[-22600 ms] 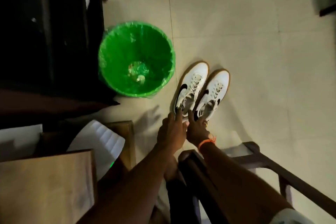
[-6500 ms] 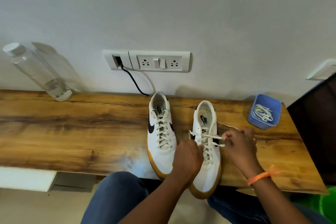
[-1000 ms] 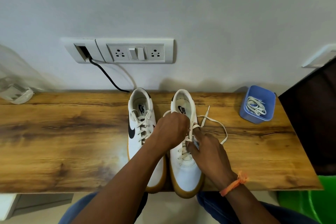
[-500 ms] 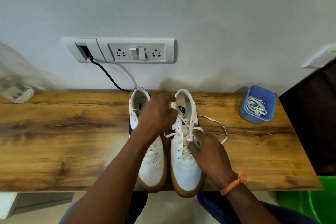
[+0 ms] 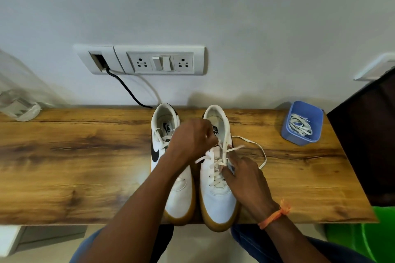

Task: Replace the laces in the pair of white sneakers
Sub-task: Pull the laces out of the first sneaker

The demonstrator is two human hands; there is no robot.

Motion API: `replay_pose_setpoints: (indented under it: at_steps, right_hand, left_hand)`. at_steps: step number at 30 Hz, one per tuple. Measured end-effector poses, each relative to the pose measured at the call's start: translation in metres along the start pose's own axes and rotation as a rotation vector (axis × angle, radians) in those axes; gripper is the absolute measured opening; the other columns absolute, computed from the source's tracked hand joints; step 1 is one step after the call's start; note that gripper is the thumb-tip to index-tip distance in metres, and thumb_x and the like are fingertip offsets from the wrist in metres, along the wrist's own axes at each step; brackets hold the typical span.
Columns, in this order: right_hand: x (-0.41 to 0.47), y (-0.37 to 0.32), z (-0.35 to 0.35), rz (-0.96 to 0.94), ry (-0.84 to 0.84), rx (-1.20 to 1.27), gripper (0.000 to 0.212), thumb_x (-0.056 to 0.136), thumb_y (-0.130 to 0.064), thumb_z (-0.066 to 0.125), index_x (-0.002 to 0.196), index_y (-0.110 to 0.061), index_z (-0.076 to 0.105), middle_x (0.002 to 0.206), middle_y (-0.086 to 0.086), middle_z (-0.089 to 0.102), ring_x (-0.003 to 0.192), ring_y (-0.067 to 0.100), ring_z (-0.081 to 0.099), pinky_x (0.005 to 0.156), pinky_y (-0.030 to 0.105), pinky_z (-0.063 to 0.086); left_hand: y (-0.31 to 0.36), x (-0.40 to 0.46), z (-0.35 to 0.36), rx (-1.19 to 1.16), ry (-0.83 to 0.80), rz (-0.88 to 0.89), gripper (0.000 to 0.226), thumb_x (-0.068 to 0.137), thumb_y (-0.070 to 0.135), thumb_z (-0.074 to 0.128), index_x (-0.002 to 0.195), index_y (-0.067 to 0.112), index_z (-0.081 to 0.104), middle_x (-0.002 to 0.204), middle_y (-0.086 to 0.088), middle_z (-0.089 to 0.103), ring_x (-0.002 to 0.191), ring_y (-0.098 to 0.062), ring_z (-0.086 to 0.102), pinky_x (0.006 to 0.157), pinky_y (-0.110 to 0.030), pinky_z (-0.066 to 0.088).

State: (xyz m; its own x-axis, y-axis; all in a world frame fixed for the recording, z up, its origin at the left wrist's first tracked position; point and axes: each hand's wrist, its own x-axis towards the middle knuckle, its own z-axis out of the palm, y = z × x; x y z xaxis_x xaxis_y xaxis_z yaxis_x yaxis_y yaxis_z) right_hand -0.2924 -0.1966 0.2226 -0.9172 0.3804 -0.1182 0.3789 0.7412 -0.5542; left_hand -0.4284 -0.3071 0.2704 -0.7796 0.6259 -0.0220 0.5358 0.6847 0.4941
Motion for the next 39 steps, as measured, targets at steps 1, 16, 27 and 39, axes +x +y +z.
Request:
replay_pose_setpoints:
  at_steps: [1,16,27,39]
  right_hand:
    - [0.0,0.0,0.001,0.007,-0.003,-0.002,0.041,0.095,-0.035,0.055,0.134,-0.02,0.053,0.111,0.005,0.065,0.099,0.019,0.061,0.07,0.024,0.044]
    - [-0.003,0.001,0.004,0.008,-0.011,-0.035,0.063,0.097,-0.038,0.051,0.153,-0.026,0.024,0.117,0.005,0.065,0.1,0.02,0.064,0.079,0.037,0.056]
    - [-0.006,-0.002,0.009,0.015,-0.081,-0.217,0.063,0.101,-0.042,0.035,0.155,-0.033,0.002,0.13,0.007,0.045,0.107,0.023,0.057,0.08,0.036,0.053]
    - [-0.001,0.005,0.007,0.028,-0.162,-0.032,0.079,0.101,-0.041,0.038,0.145,-0.045,-0.028,0.135,0.008,0.029,0.108,0.025,0.05,0.088,0.034,0.048]
  left_hand:
    - [-0.005,0.002,-0.006,-0.024,0.054,-0.048,0.015,0.081,0.027,0.062,0.075,0.015,0.067,0.07,-0.002,0.067,0.064,-0.02,0.063,0.06,-0.036,0.055]
    - [-0.009,-0.004,-0.007,0.029,0.144,-0.321,0.012,0.085,0.021,0.057,0.082,0.01,0.061,0.075,-0.005,0.065,0.071,-0.026,0.064,0.057,-0.031,0.047]
    - [0.014,-0.01,0.025,0.163,-0.144,0.027,0.021,0.092,0.026,0.056,0.103,0.015,0.069,0.093,-0.007,0.07,0.085,-0.026,0.068,0.067,-0.034,0.053]
    - [0.004,-0.007,0.047,-0.062,-0.123,0.002,0.015,0.086,0.017,0.057,0.077,0.015,0.07,0.076,0.001,0.069,0.067,-0.017,0.062,0.06,-0.03,0.051]
